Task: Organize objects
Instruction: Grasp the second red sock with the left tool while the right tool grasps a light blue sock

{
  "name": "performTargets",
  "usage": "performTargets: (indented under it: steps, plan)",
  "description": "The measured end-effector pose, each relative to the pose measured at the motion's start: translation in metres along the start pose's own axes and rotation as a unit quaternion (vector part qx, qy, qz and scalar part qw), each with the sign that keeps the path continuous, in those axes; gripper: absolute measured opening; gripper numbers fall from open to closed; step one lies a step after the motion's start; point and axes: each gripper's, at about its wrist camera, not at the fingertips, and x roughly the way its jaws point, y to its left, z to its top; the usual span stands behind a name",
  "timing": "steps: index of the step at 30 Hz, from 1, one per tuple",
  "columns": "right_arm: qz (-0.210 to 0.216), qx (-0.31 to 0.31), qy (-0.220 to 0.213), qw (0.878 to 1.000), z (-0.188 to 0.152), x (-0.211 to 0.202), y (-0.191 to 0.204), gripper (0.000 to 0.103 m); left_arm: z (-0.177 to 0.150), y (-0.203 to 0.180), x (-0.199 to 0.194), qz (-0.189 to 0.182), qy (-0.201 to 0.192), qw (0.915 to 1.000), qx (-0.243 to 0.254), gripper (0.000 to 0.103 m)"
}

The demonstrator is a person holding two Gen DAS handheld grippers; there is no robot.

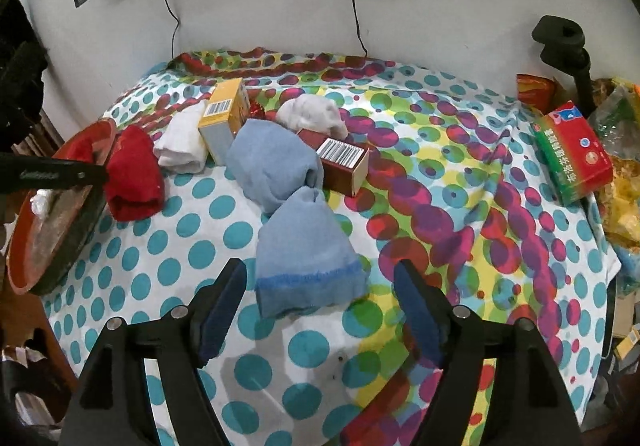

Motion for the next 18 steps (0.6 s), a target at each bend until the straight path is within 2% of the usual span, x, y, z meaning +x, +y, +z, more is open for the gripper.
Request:
performTargets:
  steps: [7, 9, 11, 18]
  plan:
    - [0.022, 0.006, 0.005, 1.000, 0.002, 0.013, -0.007, 0.075, 0.017, -0.022, 0.028, 0.008, 0.024, 0.9986, -0.047, 0.044]
    - [0.027, 0.005, 0.006, 1.000, 0.003, 0.016, -0.007, 0.075, 0.016, -0.026, 0.038, 0.020, 0.030, 0.9975, -0.061, 0.049]
    - [0.034, 0.004, 0.007, 0.999, 0.003, 0.020, -0.008, 0.075, 0.013, -0.031, 0.046, 0.036, 0.027, 0.9965, -0.071, 0.057]
    - [0.046, -0.007, 0.014, 0.999, 0.002, 0.031, -0.005, 0.069, 0.003, -0.045, 0.052, 0.084, -0.001, 0.9922, -0.093, 0.061]
